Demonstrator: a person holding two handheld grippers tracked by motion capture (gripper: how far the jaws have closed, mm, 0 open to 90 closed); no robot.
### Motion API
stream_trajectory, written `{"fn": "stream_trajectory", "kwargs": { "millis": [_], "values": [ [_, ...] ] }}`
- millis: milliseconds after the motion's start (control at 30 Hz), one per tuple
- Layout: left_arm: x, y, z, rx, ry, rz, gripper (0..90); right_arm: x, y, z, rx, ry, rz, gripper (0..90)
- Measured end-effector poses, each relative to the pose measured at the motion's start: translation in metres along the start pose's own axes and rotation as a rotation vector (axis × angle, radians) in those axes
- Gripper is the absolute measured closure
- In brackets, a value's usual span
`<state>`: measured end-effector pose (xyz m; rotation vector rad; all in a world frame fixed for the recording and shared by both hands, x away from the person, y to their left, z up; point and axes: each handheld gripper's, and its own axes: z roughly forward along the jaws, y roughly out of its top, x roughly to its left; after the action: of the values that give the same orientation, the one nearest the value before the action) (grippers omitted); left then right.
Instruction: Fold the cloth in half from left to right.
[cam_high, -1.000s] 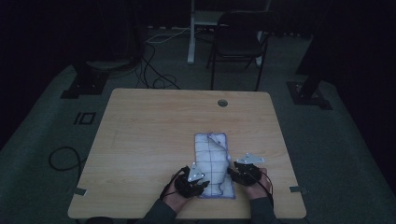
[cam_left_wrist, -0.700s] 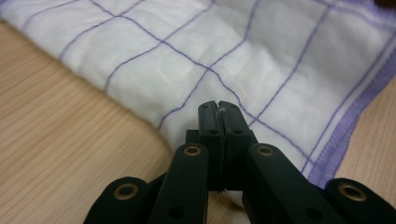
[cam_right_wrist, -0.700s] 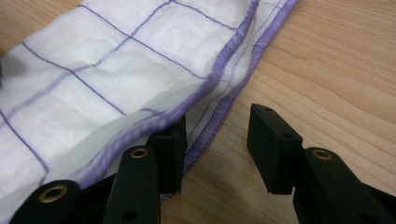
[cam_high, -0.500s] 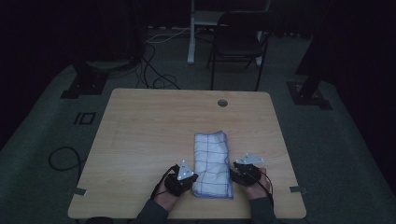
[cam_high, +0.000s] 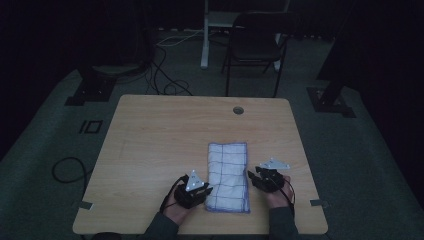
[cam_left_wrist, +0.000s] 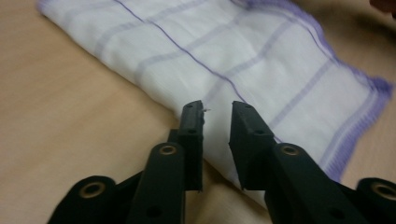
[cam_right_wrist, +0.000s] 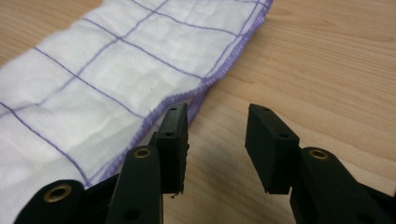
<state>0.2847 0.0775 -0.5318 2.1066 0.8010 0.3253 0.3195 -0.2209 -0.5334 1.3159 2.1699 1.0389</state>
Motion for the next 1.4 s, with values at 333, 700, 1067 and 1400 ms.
{"fn": "stream_trajectory", "kwargs": {
  "millis": [333, 700, 1067, 1400],
  "values": [
    [0.045, 0.055, 0.044, -0.02, 0.101, -0.027, 64.3, 0.008, 0.001, 0.012, 0.037, 0.015, -0.068, 59.4],
    [0.069, 0.075, 0.097, 0.079, 0.228, -0.086, 61.5, 0.013, 0.001, 0.017, 0.045, -0.004, -0.106, 58.0],
    [0.086, 0.068, 0.089, 0.06, 0.184, -0.15, 89.0, 0.013, 0.0, 0.017, 0.041, 0.0, -0.088, 59.0],
    [0.091, 0.061, 0.08, 0.024, 0.207, -0.2, 89.1, 0.012, 0.0, 0.017, 0.041, 0.005, -0.068, 58.9]
  ]
}}
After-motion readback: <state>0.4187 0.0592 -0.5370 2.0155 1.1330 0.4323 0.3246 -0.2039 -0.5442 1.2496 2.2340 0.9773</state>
